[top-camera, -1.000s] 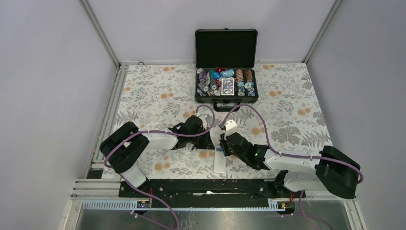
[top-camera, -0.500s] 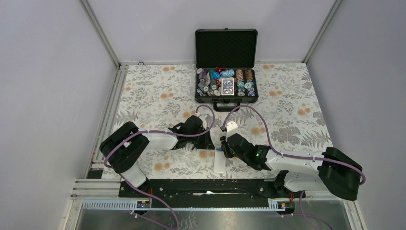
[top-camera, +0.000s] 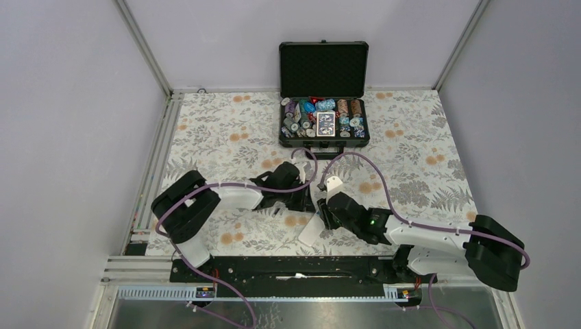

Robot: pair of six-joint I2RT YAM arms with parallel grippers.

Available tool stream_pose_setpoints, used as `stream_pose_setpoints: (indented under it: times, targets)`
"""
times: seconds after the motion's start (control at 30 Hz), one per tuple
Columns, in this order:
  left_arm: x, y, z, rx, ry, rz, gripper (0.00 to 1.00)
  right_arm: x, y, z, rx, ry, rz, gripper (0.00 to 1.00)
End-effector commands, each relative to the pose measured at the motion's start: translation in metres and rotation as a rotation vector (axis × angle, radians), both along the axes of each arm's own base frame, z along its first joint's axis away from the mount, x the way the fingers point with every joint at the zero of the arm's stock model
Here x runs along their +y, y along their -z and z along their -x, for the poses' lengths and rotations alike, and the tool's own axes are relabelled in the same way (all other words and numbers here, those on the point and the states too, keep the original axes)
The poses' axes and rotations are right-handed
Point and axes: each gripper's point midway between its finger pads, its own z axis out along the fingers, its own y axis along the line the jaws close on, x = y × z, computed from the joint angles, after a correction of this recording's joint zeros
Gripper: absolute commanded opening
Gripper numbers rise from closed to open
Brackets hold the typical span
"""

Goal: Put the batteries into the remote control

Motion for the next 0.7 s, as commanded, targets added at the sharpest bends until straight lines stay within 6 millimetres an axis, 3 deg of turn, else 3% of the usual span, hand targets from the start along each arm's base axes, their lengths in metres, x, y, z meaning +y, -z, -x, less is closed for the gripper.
stream_pose_setpoints:
  times: [0.0,0.23,0.67]
  targets:
    - [-0.025,-0.012,0.003,-0.017,0.081,0.034,0.20,-0.006,-0.009,-0.006,-0.016,0.057,-0.018,0.41]
    - [-0.023,-0.019,0.001,-0.054,0.081,0.008,0.21,-0.021,-0.006,-0.002,0.017,0.111,-0.010,0.39]
    - [0.018,-0.036,-0.011,-0.188,-0.024,-0.112,0.25,-0.016,0.006,-0.004,0.063,0.098,0.038,0.28]
